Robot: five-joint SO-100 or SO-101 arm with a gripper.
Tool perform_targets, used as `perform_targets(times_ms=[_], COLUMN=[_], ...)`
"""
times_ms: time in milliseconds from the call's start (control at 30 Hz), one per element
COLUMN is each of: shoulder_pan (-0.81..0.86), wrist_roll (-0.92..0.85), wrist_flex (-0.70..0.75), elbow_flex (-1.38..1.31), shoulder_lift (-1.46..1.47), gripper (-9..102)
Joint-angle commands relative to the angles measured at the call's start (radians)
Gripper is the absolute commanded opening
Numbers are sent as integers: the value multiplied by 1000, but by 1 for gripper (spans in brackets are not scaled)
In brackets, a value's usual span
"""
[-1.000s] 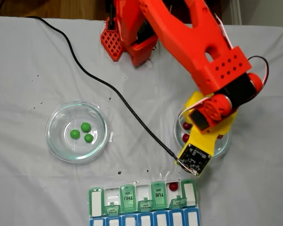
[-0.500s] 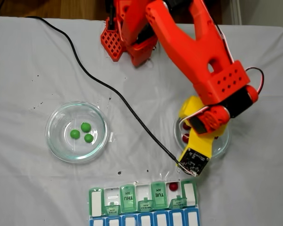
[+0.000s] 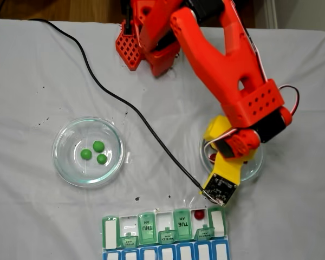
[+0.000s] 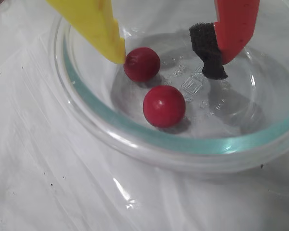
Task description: Sort medicines into box.
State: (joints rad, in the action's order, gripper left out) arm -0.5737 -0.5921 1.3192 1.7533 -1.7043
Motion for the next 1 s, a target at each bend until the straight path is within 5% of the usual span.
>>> perform_targets(times_ms=[0, 567, 833, 967], shoulder_pan=[15, -8, -26, -31], wrist_roll=[-9, 8, 17, 31], wrist_flex=[-6, -20, 0, 8], elbow_flex=[-48, -26, -18, -18], shoulder_lift=[-2, 38, 38, 41], gripper=[29, 27, 3, 0])
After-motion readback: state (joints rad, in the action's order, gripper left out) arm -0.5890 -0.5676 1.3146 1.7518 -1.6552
